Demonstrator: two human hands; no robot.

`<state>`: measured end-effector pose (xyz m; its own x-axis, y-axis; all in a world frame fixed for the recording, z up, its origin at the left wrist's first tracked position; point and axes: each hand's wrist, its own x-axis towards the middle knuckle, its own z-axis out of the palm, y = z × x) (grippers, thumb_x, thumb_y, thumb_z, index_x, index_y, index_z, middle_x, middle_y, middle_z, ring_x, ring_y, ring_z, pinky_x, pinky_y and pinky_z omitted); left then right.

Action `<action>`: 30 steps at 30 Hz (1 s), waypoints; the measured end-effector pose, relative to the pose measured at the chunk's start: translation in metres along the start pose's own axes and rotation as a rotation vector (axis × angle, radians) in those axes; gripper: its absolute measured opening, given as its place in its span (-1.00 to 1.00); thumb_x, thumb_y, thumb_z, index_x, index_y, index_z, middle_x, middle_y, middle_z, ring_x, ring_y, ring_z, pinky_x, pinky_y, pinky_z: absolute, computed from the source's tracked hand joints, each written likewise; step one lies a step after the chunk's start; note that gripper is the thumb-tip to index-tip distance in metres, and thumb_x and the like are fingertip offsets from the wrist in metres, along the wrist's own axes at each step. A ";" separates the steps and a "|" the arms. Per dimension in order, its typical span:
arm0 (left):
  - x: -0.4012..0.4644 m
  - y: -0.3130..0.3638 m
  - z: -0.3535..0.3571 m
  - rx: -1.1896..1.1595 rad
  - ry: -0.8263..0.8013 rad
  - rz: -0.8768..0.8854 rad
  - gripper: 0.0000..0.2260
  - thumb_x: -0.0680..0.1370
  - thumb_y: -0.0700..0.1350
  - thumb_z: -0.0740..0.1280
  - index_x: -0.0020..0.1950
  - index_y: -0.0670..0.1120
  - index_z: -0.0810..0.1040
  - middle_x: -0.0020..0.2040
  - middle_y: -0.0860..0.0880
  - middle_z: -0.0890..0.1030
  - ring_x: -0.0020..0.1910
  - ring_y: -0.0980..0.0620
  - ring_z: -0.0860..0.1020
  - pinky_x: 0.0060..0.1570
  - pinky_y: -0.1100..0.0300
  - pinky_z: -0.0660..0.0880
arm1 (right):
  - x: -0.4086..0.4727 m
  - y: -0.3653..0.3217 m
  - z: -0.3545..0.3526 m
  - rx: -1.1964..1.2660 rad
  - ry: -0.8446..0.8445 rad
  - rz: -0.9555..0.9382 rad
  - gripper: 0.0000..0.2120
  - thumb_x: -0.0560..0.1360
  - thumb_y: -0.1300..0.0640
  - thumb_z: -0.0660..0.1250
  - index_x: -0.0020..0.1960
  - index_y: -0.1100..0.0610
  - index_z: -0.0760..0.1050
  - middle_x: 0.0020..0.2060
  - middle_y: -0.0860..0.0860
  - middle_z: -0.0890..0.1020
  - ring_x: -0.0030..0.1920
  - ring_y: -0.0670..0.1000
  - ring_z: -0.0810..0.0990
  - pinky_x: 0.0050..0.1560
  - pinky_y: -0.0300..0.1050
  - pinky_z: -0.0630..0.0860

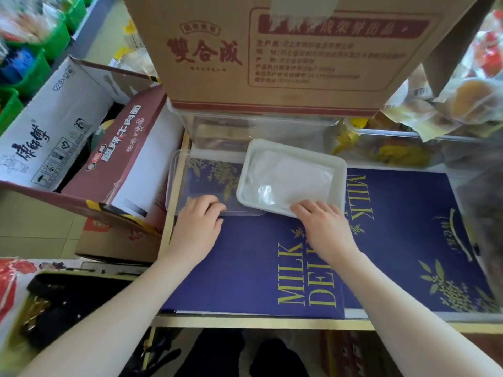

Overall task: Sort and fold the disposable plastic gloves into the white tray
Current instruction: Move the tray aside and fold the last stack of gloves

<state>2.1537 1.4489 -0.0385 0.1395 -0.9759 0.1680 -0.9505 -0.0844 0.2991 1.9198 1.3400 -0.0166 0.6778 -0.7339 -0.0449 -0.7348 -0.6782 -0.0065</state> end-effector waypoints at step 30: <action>0.037 0.139 -0.047 0.173 0.669 0.382 -0.84 0.55 -0.30 0.19 0.03 -0.07 0.43 0.02 0.01 0.40 0.00 -0.04 0.41 0.11 0.09 0.29 | -0.046 0.029 -0.057 0.925 0.244 0.048 -0.77 0.56 0.27 0.22 0.21 0.12 0.46 0.05 -0.15 0.55 0.03 -0.17 0.51 0.03 -0.40 0.39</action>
<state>2.0393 1.4106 0.0532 -0.1203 -0.6197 0.7756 -0.9883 0.1487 -0.0345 1.8689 1.3522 0.0427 0.5565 -0.8184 0.1434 -0.4202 -0.4261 -0.8012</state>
